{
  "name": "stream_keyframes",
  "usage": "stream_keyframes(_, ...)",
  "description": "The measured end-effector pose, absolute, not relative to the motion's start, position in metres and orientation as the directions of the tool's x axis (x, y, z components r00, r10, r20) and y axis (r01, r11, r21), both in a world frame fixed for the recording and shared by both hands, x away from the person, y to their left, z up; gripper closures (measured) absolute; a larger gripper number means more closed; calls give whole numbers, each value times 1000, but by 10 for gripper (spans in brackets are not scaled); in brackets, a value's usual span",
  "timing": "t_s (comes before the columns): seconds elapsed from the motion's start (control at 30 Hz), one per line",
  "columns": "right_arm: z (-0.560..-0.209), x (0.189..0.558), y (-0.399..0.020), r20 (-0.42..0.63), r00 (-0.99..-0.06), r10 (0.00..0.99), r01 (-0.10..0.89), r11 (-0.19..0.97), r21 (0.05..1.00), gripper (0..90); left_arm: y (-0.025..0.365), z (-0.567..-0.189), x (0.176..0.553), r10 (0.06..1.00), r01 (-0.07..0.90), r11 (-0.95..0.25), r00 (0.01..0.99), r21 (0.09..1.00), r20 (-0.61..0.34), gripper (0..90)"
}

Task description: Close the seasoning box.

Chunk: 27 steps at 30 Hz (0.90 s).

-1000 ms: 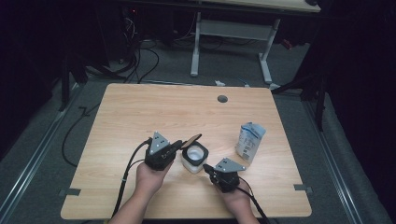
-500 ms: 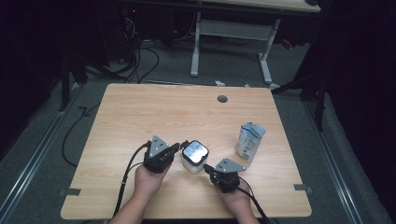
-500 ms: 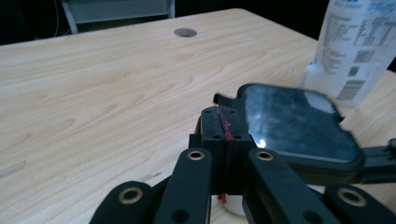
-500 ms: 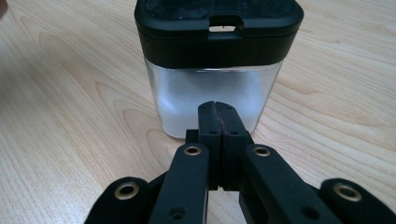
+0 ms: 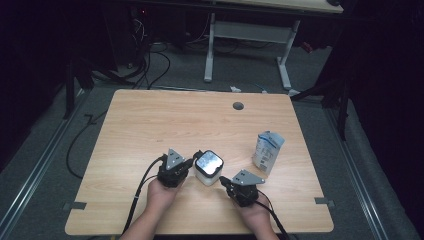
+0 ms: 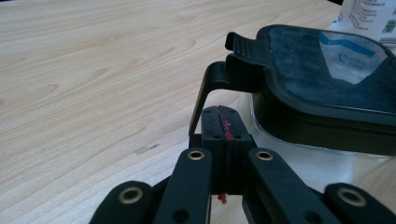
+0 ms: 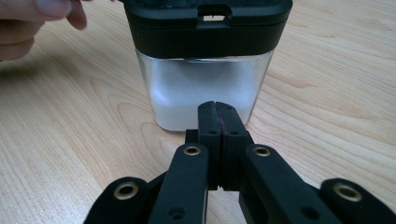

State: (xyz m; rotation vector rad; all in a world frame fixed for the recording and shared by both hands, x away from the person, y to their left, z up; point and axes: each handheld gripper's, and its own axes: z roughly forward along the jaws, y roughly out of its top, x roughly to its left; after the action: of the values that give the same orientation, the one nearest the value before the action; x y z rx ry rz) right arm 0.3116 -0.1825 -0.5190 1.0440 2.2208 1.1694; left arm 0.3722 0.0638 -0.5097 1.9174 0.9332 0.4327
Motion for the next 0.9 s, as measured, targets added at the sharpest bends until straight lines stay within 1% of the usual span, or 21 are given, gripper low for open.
stream_keyframes(0.33,-520,312,-183,-19,-630,777,425,365,829,899,59,-515,380,757,439,-283,648,853,-83,899)
stream_keyframes(0.7,-520,309,-187,-13,-621,784,432,357,828,899,54,-516,387,746,426,-301,662,853,-67,899)
stream_keyframes(0.9,-520,308,-186,-14,-622,782,431,358,828,899,56,-521,395,742,419,-290,666,860,-75,900)
